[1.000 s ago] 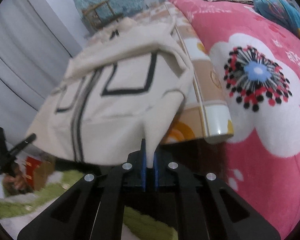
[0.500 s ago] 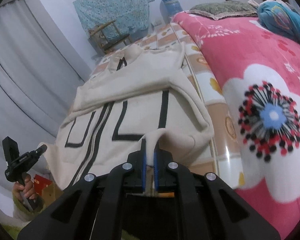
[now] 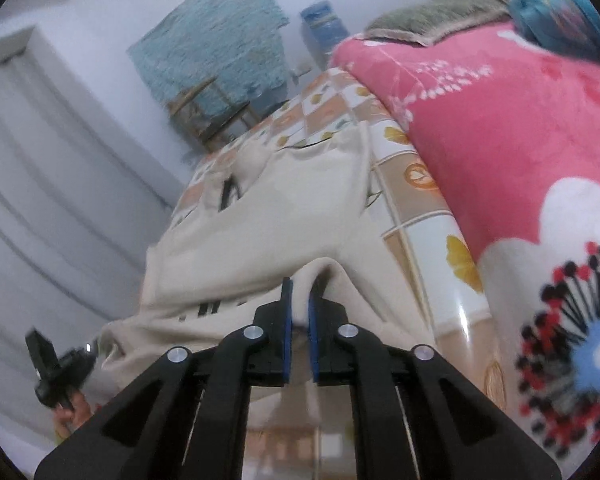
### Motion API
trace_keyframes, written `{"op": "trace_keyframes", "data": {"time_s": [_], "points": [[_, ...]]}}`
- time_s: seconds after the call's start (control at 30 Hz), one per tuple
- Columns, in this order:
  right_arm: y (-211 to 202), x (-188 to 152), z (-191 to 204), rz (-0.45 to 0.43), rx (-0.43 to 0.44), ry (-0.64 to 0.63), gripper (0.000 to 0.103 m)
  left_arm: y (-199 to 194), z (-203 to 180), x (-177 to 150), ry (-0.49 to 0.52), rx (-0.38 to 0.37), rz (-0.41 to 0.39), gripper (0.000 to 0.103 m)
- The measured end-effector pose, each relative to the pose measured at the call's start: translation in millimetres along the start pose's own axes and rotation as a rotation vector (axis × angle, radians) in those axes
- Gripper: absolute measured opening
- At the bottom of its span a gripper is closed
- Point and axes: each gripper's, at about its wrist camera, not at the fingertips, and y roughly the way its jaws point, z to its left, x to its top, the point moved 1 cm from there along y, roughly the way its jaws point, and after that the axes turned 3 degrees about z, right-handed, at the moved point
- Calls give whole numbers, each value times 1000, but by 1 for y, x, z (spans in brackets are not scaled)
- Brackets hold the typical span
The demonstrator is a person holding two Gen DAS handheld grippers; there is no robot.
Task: Fold large clothes
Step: 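Fold the hem up over the jacket body with both tools and release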
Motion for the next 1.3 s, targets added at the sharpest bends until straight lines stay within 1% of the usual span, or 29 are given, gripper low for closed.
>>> {"op": "trace_keyframes", "data": {"time_s": [0.07,0.1,0.13,0.17,0.2,0.23,0.27,0.3,0.37,0.4,0.43,0.5,0.57,0.63,0.73,0.77,0.83,0.87,0.9,0.93,0.97,1.03,1.07,1.17,1.3], "points": [[8,3,-8,-5,-43,23,31,5,1,3,10,63,-17,30],[9,3,-12,-9,-61,31,32,5,2,4,11,69,-17,31],[6,2,-14,-12,-59,27,34,3,3,3,17,57,-16,32],[2,0,-15,-20,-56,13,41,0,3,1,26,59,-18,34],[-5,-3,-15,-36,-67,-8,45,-3,3,-2,44,78,-19,38],[-13,-6,-15,-54,-99,-41,50,-5,3,-4,61,90,-17,40],[-16,-8,-15,-58,-123,-63,52,-8,1,-8,95,109,-10,42],[-19,-11,-16,-54,-165,-92,53,-9,0,-12,123,128,-3,47],[-19,-15,-22,-33,-230,-124,54,-9,-3,-21,171,178,22,52],[-17,-18,-25,-12,-261,-142,54,-8,-3,-25,185,204,35,53],[-13,-20,-27,1,-287,-155,54,-2,-4,-30,211,270,62,53],[-5,-26,-26,29,-372,-202,54,6,-4,-37,247,362,95,53],[3,-30,-17,35,-447,-269,54,8,-3,-41,253,382,93,53],[9,-33,-9,38,-481,-323,54,8,-3,-41,250,377,74,52],[18,-35,-5,51,-519,-367,53,13,2,-41,230,378,54,51],[21,-36,-5,55,-523,-369,52,16,3,-41,223,375,48,47],[24,-35,-5,66,-503,-361,42,20,0,-42,232,391,31,43],[25,-36,-5,71,-491,-359,32,23,-5,-42,242,399,23,35],[26,-37,-4,79,-460,-354,23,23,-8,-43,253,407,19,25],[26,-38,-3,82,-444,-349,20,24,-11,-43,263,415,13,21],[24,-38,0,77,-442,-349,15,24,-14,-43,274,423,9,18],[12,-36,10,37,-426,-355,13,19,-21,-42,306,444,6,14],[3,-35,15,17,-405,-354,12,15,-24,-41,319,446,0,14],[-18,-30,23,-4,-348,-331,10,-11,-34,-36,350,410,-24,13],[-44,-34,22,21,-264,-272,10,-40,-35,-36,337,352,13,13]]}}
